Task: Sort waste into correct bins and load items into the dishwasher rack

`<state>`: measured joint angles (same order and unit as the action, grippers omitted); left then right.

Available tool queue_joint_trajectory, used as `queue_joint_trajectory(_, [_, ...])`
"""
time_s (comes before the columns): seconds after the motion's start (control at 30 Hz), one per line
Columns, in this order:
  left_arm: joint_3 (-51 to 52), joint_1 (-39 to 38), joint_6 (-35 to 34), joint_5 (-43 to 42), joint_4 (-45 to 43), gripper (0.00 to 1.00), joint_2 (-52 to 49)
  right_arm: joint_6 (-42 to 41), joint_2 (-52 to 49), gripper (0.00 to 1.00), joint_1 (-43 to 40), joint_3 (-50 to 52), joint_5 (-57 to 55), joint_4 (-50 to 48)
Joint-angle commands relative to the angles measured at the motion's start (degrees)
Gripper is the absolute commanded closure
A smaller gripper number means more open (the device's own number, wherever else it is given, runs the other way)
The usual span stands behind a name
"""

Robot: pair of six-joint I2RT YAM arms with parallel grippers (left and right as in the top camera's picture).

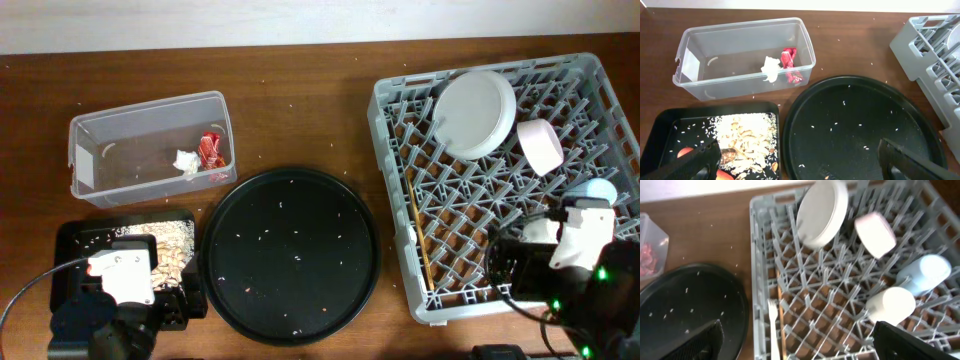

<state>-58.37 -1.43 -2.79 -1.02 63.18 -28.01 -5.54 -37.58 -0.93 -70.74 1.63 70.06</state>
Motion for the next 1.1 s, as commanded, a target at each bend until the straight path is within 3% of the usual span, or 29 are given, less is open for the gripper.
queue_joint_trajectory(0.0, [0.26, 0.22, -0.22, 0.81, -0.09, 0.01, 0.13, 0.92, 7.48, 0.02, 3.61, 3.61, -3.58, -4.22])
queue_joint_trajectory(0.3, [0.26, 0.22, -0.22, 0.81, -0.09, 0.01, 0.13, 3.63, 28.57, 0.02, 6.97, 29.38, -5.49, -30.42])
queue_joint_trajectory(0.43, [0.26, 0.22, -0.22, 0.83, -0.07, 0.01, 0.13, 3.61, 37.07, 0.02, 6.97, 45.42, -4.76, -48.04])
queue_joint_trajectory(0.57, [0.26, 0.22, -0.22, 0.81, -0.07, 0.01, 0.13, 3.63, 37.38, 0.02, 6.97, 52.96, -5.11, -58.82])
queue_joint_trajectory(0.73, [0.26, 0.22, -0.22, 0.81, -0.07, 0.01, 0.13, 3.63, 37.38, 0.02, 6.95, 60.04, -7.37, -66.10])
queue_joint_trajectory(1.07, [0.26, 0.22, -0.22, 0.81, -0.07, 0.01, 0.13, 3.61, 37.40, 0.02, 6.91, 70.42, -6.78, -65.66])
